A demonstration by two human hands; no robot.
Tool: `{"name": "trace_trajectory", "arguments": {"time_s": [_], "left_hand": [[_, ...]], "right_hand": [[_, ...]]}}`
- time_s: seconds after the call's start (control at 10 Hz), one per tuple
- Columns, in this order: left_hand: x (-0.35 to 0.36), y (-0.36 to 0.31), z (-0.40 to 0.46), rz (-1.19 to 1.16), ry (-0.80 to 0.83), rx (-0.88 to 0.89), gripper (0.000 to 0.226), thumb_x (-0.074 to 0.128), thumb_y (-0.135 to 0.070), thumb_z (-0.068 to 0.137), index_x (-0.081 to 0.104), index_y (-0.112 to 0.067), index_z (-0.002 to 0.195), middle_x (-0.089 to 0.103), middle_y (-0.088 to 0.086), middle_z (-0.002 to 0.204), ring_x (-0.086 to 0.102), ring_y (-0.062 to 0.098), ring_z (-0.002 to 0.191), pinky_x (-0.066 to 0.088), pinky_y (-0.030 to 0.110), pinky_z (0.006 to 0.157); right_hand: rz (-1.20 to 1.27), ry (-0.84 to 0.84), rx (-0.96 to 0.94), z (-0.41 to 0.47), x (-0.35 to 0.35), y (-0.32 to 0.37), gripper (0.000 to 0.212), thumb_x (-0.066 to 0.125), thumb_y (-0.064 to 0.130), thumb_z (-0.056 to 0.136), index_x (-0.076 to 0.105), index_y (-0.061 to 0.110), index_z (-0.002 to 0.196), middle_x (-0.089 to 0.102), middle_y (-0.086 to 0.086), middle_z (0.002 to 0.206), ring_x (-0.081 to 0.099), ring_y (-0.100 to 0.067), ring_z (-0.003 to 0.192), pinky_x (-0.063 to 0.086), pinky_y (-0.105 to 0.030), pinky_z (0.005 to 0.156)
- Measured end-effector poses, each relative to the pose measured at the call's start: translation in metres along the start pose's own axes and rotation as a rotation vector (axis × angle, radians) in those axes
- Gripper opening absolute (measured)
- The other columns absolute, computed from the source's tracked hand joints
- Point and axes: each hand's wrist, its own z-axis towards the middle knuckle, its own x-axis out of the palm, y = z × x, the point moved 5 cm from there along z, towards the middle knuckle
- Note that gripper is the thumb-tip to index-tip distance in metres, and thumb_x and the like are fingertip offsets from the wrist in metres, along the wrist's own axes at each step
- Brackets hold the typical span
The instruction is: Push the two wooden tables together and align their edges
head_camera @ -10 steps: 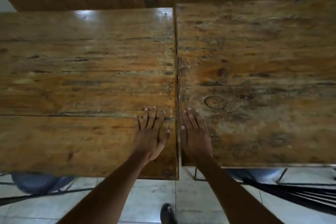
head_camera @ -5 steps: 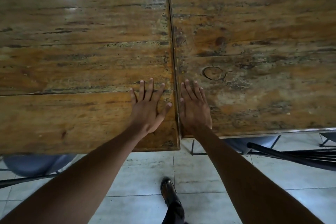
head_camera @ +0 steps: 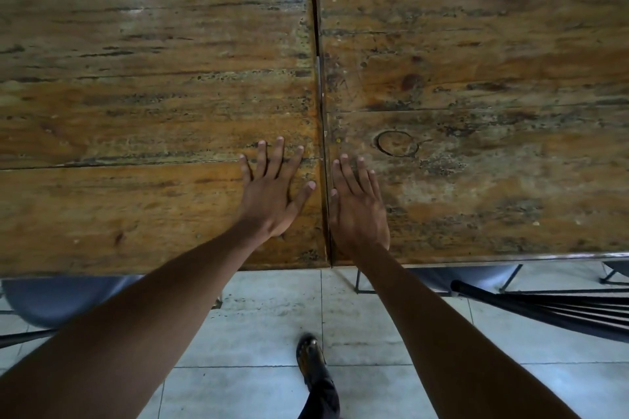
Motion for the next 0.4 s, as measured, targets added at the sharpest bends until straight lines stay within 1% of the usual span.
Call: {"name": "trace_trajectory", "arguments": {"time_s": [0.1, 0.2, 0.3, 0.4], "left_hand": [[-0.003, -0.001, 0.000, 0.007, 0.043, -0.020, 0.073, 0.013, -0.074, 0.098, -0.001, -0.038, 0.160, -0.010, 0.003, 0.171, -0.016, 0.033, 0.155, -0.009, 0.064, 0.121], [-0.010, -0.001, 0.002, 0.032, 0.196, -0.045, 0.078, 0.011, -0.076, 0.094, -0.010, -0.039, 0.159, -0.023, 0.002, 0.168, -0.026, 0.033, 0.152, -0.013, 0.065, 0.119], [-0.038, -0.007, 0.007, -0.039, 0.452, -0.066, 0.081, 0.017, -0.079, 0.092, -0.008, -0.040, 0.159, -0.025, -0.002, 0.168, -0.027, 0.038, 0.151, -0.012, 0.068, 0.118], [-0.069, -0.026, -0.019, -0.027, 0.472, 0.027, 0.076, 0.027, -0.075, 0.094, 0.005, -0.042, 0.159, -0.013, -0.006, 0.171, -0.015, 0.041, 0.154, -0.001, 0.070, 0.118]], "right_hand": [[-0.021, 0.030, 0.016, 0.003, -0.002, 0.003, 0.054, 0.022, 0.028, 0.108, 0.017, 0.015, 0.161, 0.013, -0.002, 0.170, 0.001, -0.022, 0.157, 0.005, -0.044, 0.128], [-0.078, 0.105, 0.027, 0.000, -0.007, 0.010, 0.055, 0.021, 0.027, 0.108, 0.011, 0.016, 0.161, 0.008, -0.002, 0.170, -0.002, -0.024, 0.157, 0.002, -0.045, 0.128], [-0.122, 0.255, 0.064, 0.010, -0.017, 0.015, 0.057, 0.022, 0.028, 0.109, 0.003, 0.015, 0.161, 0.000, -0.004, 0.171, -0.005, -0.029, 0.157, 0.004, -0.048, 0.127], [-0.129, 0.392, 0.082, 0.004, -0.038, 0.031, 0.060, 0.022, 0.034, 0.109, 0.001, 0.014, 0.161, -0.001, -0.005, 0.171, 0.000, -0.032, 0.156, 0.010, -0.052, 0.124]]}}
